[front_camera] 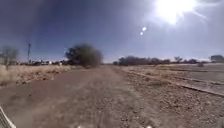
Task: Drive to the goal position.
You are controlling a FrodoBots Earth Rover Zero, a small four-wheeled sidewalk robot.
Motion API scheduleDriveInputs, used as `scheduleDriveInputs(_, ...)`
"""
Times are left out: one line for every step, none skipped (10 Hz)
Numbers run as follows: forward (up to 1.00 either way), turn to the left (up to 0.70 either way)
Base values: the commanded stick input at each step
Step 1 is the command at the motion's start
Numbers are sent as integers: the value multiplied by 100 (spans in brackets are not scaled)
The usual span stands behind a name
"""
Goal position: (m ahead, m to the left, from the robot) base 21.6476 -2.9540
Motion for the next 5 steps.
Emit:
scheduleDriveInputs(70, 0)
scheduleDriveInputs(70, 0)
scheduleDriveInputs(70, 0)
scheduleDriveInputs(70, 0)
scheduleDriveInputs(70, 0)
